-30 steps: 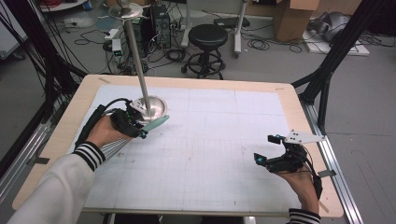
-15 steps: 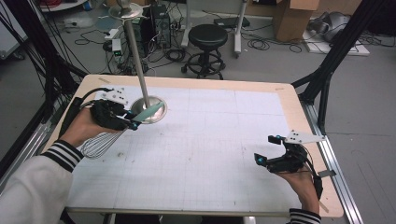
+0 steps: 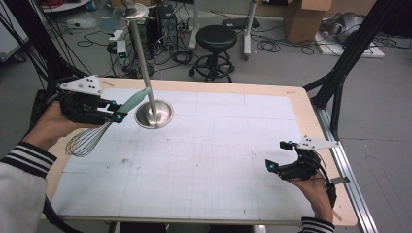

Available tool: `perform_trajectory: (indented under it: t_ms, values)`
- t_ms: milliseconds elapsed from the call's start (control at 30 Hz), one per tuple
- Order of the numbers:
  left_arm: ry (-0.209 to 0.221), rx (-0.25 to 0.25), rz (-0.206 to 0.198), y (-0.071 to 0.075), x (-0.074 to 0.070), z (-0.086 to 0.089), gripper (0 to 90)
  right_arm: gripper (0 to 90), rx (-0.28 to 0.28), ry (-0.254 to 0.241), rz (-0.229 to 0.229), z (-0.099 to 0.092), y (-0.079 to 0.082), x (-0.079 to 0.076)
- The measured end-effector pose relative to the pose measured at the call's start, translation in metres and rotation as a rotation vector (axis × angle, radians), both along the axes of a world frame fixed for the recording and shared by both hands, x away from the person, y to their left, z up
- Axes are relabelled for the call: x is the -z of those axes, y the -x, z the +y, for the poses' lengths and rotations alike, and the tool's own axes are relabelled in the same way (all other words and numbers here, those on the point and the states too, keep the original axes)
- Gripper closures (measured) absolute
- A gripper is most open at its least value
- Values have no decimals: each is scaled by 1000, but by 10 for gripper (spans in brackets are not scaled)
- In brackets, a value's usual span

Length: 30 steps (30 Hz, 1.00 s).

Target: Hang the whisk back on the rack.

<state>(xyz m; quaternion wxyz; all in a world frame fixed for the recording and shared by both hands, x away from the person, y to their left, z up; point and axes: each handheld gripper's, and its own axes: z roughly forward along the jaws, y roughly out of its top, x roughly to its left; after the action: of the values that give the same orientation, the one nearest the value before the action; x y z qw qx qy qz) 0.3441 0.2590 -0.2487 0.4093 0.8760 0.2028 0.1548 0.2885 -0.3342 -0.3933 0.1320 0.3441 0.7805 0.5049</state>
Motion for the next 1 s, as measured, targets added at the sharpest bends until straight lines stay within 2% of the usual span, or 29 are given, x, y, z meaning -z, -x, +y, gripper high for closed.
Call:
perform_trajectory:
  t_ms: [33,433,600,800,933,1000]
  values:
    - [18,-5,1,1,-3,3,696,8,0,1,-1,0,0,0]
    - [66,-51,-52,-2,-35,35,696,8,4,0,-7,-3,1,0]
    - [102,-68,-72,-5,-47,47,696,8,10,-5,-5,-5,1,1]
    - [107,-88,-88,-8,-60,62,696,8,16,-6,-1,-7,1,2]
    - [131,-97,-90,-12,-67,72,696,8,20,-4,-1,-7,1,2]
    - [123,-106,-100,-14,-72,75,696,8,22,-4,1,-7,2,2]
